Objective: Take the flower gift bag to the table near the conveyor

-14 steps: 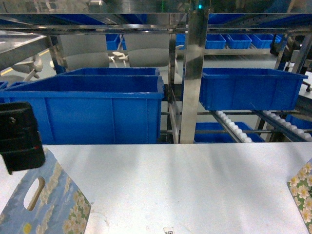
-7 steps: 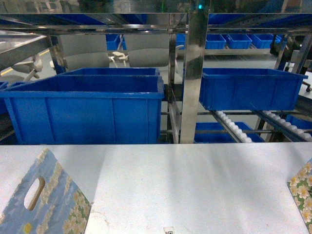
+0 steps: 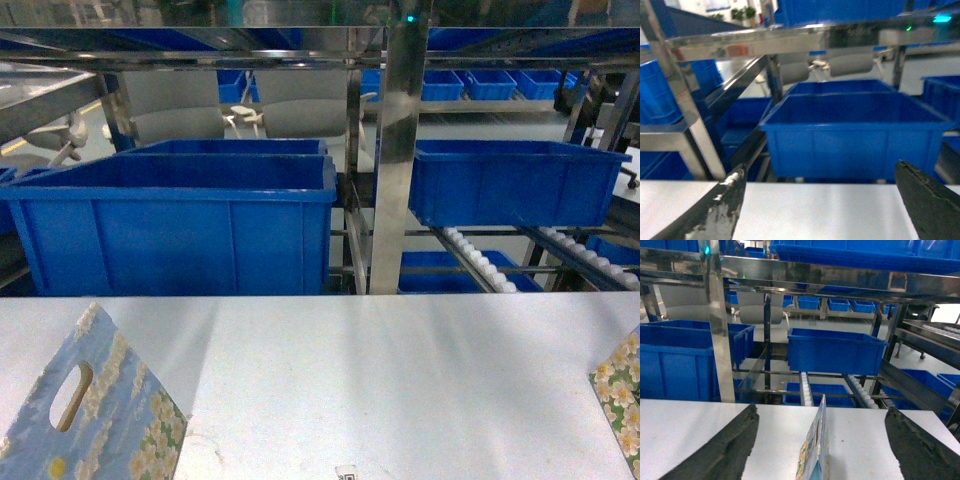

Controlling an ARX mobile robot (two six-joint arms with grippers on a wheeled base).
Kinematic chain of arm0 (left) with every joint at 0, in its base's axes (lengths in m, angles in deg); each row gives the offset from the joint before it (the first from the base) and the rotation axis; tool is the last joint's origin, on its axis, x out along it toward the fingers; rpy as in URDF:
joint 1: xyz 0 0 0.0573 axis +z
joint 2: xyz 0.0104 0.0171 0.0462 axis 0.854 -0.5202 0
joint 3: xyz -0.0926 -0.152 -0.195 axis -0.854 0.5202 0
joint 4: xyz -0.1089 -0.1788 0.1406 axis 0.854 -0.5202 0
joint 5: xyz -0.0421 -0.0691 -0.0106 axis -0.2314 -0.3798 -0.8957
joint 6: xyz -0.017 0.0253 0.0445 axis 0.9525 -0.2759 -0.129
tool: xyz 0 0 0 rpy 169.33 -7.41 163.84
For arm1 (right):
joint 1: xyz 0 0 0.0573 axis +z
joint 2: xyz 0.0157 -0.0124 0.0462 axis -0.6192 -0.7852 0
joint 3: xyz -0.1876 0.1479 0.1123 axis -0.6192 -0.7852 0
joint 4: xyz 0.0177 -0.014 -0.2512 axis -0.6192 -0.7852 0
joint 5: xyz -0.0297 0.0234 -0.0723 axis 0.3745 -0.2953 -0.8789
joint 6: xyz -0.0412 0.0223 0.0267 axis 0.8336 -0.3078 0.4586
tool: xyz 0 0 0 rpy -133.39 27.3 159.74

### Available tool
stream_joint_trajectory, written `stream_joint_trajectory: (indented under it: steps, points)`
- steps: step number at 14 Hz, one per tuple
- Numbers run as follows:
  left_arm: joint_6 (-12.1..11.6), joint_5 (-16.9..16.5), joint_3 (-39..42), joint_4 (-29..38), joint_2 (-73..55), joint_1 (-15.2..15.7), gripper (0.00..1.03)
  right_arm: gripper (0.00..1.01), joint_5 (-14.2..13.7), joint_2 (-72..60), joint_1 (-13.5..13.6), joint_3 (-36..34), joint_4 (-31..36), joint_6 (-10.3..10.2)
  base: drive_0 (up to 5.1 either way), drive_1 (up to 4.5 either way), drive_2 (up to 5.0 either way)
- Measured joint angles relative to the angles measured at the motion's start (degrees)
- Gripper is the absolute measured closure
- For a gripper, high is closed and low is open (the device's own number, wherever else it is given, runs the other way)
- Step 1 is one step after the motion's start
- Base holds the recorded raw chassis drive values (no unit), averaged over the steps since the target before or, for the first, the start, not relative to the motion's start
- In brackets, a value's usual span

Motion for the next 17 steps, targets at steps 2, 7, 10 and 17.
stream_joint_trajectory:
  steps: [2, 7, 10, 17]
  points:
    - [3.8, -7.34, 4.94, 4.0, 3.82, -1.22, 0.39, 0.53, 0.02, 0.09, -0.02, -1.18, 0.13, -0.81, 0.0, 0.0, 0.0]
    - [5.49, -1.6, 10.45, 1.38, 11.98, -7.1, 1.01, 0.99, -0.02, 3.34, 0.0, -4.2, 0.0, -1.07, 0.0, 0.0, 0.0]
    - [5.53, -1.68, 12.41, -1.31, 16.52, -7.15, 1.01, 0.99, -0.02, 3.41, -0.02, -4.2, 0.5, -1.05, 0.0, 0.0, 0.0]
    - [5.53, -1.68, 14.67, -5.86, 24.55, -7.15, 1.01, 0.99, -0.02, 3.41, -0.02, -4.2, 0.5, -1.07, 0.0, 0.0, 0.0]
